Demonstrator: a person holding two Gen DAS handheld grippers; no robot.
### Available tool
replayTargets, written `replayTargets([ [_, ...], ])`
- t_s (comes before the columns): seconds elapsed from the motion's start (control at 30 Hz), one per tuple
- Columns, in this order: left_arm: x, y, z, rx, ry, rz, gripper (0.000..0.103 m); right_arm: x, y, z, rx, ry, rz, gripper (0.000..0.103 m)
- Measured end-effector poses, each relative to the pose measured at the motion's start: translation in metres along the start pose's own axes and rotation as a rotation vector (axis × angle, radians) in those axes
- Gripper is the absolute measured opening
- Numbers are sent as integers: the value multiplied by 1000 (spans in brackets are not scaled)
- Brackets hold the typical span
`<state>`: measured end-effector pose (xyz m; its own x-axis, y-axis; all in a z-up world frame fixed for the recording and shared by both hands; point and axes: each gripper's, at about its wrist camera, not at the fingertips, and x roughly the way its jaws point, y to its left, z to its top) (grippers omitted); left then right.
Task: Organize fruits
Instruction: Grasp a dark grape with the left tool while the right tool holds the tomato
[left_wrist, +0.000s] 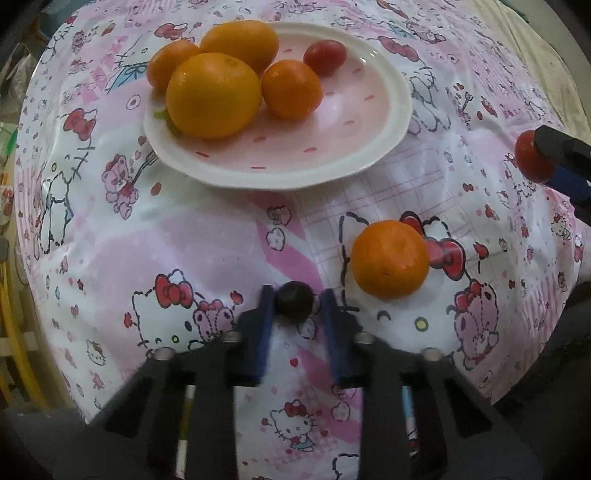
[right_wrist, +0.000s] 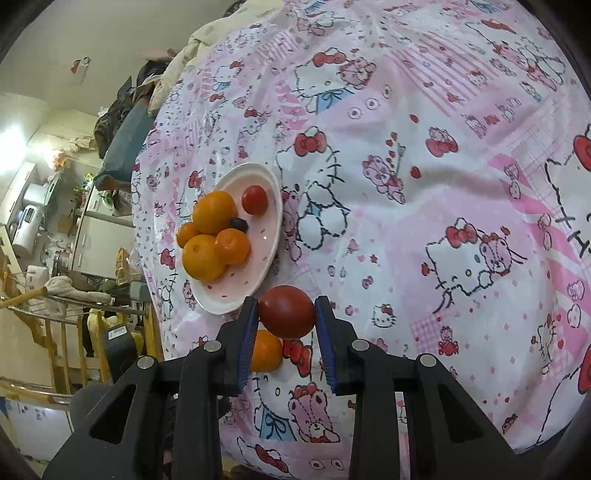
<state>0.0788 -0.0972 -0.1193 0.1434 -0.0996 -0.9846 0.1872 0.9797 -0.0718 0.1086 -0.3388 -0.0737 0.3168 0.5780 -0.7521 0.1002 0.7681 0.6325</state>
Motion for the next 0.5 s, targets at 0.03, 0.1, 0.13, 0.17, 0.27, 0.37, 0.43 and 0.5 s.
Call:
replayTargets([
  [0.03,0,1,2,-6,-2,-10,16,1,0,0,-1,3,0,33],
  [0.1,-1,1,3,-18,-3,-37,16,3,1,-1,-4,10,-2,33],
  [0.13,-1,1,3,-9,2,-33,16,3,1,-2,-7,10,-4,33],
  [0.17,-2,1,2,-4,0,-26,15,4,2,-2,-12,10,-6,33],
  [0.27,-6,5,0,-13,-11,-16,15,4,3,-2,-19,10,-8,33],
  [0.37,-16,8,-2,-20,-43,12,15,4,4,-3,-19,9,-8,33],
  [0.43,-26,14,-6,-38,-77,28,15,4,5,-2,-23,9,-8,33],
  [0.5,-36,21,-7,-62,-110,39,15,5,6,-3,-16,16,13,33],
])
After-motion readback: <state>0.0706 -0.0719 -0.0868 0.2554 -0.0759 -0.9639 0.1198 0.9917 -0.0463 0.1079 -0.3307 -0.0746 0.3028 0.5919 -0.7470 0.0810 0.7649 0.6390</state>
